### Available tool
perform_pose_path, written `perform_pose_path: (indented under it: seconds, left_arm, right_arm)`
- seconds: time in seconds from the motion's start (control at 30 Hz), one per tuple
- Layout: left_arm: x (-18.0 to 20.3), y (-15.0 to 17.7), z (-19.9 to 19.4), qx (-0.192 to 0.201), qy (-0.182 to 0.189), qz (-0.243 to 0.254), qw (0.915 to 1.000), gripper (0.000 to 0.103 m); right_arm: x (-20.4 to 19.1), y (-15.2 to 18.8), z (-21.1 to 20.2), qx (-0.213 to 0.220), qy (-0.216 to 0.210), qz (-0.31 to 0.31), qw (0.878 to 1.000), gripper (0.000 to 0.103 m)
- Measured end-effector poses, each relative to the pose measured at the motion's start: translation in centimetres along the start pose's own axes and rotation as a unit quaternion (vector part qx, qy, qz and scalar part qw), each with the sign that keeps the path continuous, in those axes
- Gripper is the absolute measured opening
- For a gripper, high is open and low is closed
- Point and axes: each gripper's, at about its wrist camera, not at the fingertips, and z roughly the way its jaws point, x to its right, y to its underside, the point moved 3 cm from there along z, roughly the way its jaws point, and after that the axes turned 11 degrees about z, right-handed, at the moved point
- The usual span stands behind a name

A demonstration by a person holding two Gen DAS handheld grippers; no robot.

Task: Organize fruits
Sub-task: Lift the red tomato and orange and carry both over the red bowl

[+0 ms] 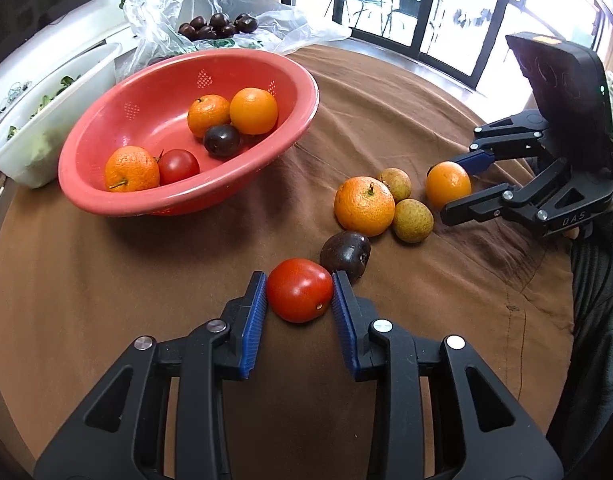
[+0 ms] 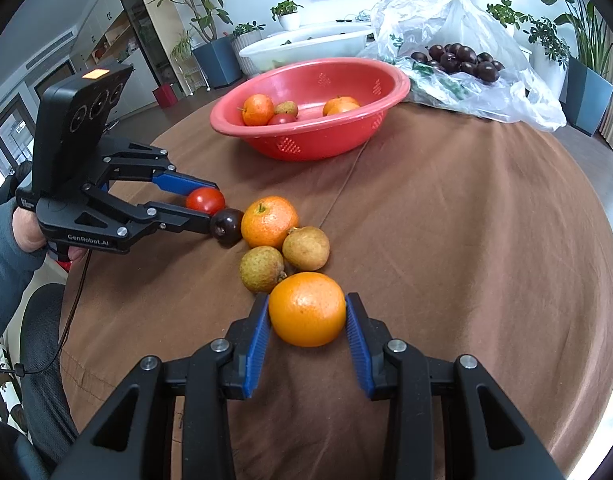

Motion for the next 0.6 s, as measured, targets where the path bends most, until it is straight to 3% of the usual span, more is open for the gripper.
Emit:
perform_pose_path:
  seconds: [0.17, 0.37, 0.6]
  left_arm:
    - [0.3, 0.8, -1.0, 0.007, -0.016, -0.019, 0.9997, 0.03]
    - [0.5, 2.1, -3.3, 0.041, -0.046, -0.081, 0.9948, 0.03]
    - [0.4, 1.0, -7.5, 0.109, -0.107, -0.168, 0.9739, 0.03]
  right_arm:
    - [0.1, -0.2, -0.4, 0.008, -0.001, 0.005, 1.0, 0.04]
    - [0.1, -0.5, -0.8, 0.017, -0.006, 0.01, 1.0, 0.04]
    - [-0.3, -2.3, -2.7, 0.049, -0.001, 0.014, 0.999, 0.04]
